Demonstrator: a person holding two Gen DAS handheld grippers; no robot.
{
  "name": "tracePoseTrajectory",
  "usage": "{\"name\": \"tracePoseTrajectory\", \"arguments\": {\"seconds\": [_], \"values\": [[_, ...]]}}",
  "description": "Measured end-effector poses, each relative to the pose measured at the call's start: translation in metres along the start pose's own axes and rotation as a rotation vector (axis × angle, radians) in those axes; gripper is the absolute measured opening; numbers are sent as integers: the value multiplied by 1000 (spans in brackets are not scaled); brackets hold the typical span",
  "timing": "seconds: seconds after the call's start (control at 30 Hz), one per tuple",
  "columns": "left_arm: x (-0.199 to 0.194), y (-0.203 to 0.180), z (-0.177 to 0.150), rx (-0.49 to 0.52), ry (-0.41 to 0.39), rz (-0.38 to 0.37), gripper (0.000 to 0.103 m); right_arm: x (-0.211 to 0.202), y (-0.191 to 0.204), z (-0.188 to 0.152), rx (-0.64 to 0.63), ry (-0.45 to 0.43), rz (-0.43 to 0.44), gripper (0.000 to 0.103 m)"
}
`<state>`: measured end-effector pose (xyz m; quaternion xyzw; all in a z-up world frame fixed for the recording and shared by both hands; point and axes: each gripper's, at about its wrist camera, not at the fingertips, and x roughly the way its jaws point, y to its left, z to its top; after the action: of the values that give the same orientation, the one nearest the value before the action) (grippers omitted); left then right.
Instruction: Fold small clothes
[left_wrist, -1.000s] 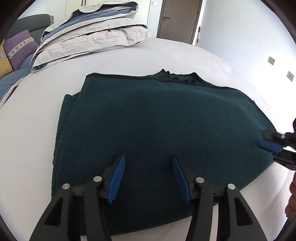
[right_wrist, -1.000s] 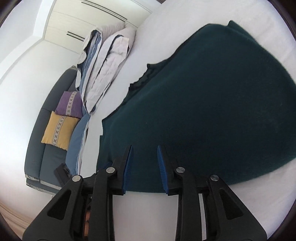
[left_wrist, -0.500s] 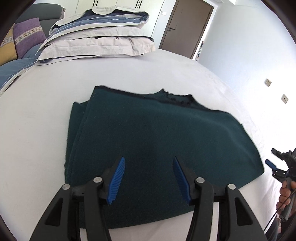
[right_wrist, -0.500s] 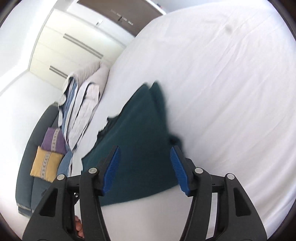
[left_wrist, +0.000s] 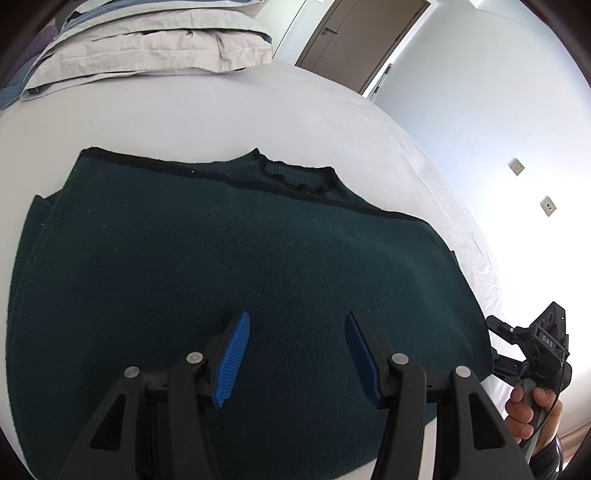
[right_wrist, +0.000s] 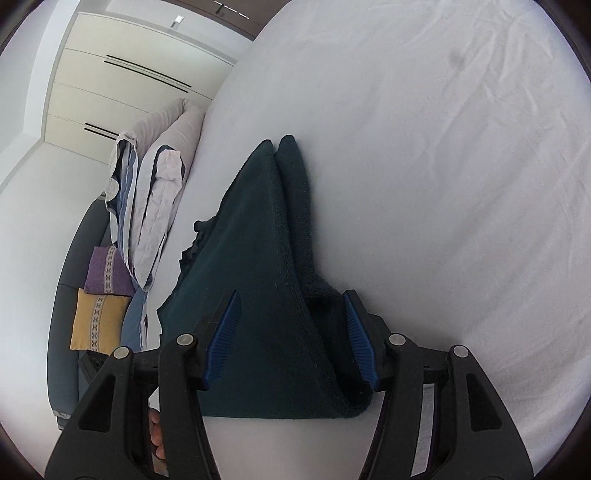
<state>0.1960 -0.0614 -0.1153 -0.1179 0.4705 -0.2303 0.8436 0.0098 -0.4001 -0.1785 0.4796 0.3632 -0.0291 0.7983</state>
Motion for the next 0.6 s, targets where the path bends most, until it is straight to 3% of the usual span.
{"name": "tracePoseTrajectory", "arguments": {"seconds": [0.2, 0.3, 0.47, 0.6], "values": [[8, 5, 2, -22, 11, -17, 57, 22, 7, 20, 38, 44, 13, 54], [11, 10, 0, -32, 9, -36, 57, 39, 20, 23, 22, 84, 5, 46], [14, 14, 0, -50, 8, -55, 57, 60, 20, 17, 47, 101, 10, 19], [16, 22, 3, -89, 9, -87, 57, 61, 18, 13, 71, 85, 28, 17]]}}
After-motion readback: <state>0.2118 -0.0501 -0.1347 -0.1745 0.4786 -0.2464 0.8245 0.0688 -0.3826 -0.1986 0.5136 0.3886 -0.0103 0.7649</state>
